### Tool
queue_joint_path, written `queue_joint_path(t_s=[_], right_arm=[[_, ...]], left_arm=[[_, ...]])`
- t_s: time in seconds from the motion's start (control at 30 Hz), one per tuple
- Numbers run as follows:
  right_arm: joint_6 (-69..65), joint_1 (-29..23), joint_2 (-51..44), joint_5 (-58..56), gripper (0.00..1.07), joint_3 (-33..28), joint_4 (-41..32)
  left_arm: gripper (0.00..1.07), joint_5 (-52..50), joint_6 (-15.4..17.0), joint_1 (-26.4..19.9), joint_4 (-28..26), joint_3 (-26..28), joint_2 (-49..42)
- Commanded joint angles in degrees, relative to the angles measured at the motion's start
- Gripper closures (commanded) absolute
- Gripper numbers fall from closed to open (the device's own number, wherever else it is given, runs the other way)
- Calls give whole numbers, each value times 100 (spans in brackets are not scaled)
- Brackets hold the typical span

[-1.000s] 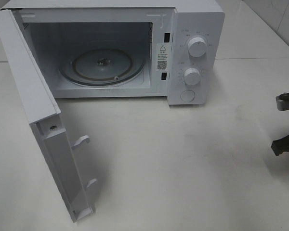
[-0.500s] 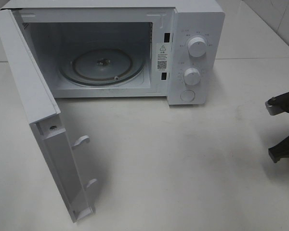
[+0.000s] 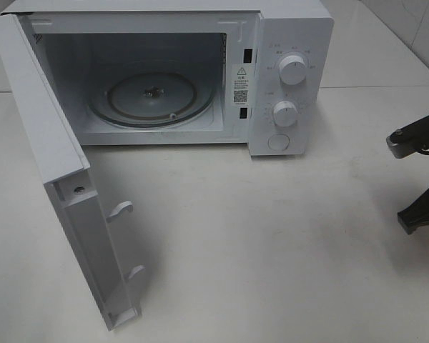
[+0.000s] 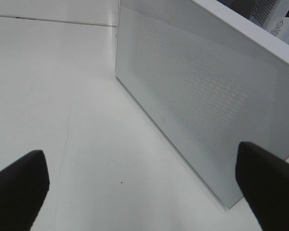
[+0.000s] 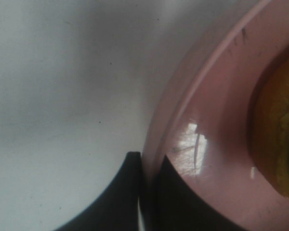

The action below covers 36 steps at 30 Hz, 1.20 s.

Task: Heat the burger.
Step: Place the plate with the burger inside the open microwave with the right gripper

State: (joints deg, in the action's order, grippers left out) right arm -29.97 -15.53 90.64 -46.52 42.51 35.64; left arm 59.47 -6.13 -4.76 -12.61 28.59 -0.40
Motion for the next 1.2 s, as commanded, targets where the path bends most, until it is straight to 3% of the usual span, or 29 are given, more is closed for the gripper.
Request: queue_joint_path(t_s=[0.03, 1.2], right_arm=[[120, -361, -315, -527, 107, -17, 269], [1180, -3552, -590, -957, 107, -17, 109]], left_arm=[[9, -40, 0, -23, -6, -17, -97], [9, -40, 0, -23, -6, -17, -97]])
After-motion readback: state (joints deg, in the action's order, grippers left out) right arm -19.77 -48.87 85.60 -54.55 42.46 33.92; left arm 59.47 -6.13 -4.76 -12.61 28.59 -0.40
